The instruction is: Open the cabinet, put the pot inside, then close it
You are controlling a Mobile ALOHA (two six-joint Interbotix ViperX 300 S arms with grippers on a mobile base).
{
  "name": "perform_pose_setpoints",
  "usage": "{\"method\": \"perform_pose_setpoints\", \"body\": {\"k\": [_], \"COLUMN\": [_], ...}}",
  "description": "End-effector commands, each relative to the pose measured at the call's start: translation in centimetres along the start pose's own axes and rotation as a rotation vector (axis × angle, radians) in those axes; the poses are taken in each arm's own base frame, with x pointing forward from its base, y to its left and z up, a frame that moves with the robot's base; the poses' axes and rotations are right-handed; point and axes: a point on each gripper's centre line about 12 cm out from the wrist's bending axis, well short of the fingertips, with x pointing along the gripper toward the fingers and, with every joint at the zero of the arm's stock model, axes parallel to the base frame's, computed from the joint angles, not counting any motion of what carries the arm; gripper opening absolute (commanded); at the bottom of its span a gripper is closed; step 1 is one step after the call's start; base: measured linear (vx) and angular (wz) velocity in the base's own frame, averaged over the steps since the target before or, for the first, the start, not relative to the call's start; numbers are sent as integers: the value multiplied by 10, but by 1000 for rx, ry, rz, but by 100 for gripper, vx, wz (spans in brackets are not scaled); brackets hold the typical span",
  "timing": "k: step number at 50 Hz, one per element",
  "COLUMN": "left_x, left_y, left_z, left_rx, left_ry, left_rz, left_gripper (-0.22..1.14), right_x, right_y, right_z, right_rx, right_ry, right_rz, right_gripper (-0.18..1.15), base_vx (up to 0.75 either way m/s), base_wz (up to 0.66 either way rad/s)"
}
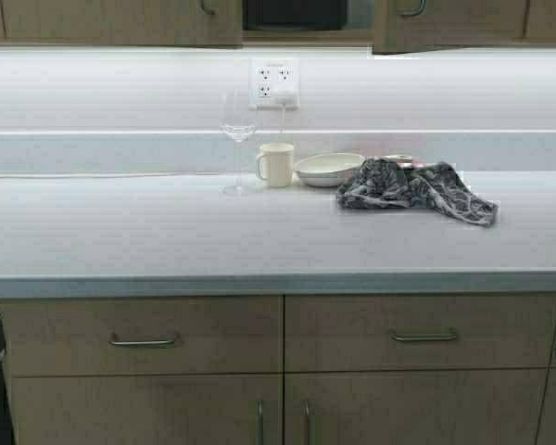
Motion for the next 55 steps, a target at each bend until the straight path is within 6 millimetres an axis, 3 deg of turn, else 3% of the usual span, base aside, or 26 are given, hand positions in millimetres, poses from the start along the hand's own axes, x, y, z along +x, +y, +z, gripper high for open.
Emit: {"method": "perform_pose_setpoints", "body": {"k": [1,7,12,26,31,38,55], "left_x": [5,6,4,-10,-13,-11,-9], "left_y": [-3,-3,-2,-2,-2,-2,-2], "left_z": [14,10,7,6,8,13,13], "left_rx": [-9,-5,-4,-9,-8,-14,-19], "left_ry": [-53,-49,-45,-51,-58,-71,-70], "left_rz": [1,3,4,4,4,4,5], "left_gripper": [3,3,3,3,3,3,3], "right_x": [38,73,78,11,-8,-26,-63], "right_y": [7,9,9,38,41,38,31], "right_z": [25,29,32,16,-2,-21,-30], "right_rx": [-4,-1,1,-18,-22,-22,-3], "right_ry": [-34,-7,37,50,72,76,41], "right_rz": [10,2,-18,69,92,102,114], "right_gripper": [7,7,7,7,7,7,7], "base_vx": [11,11,13,14,15,12,13], "base_wz": [7,6,3,-2,-8,-5,-4]}}
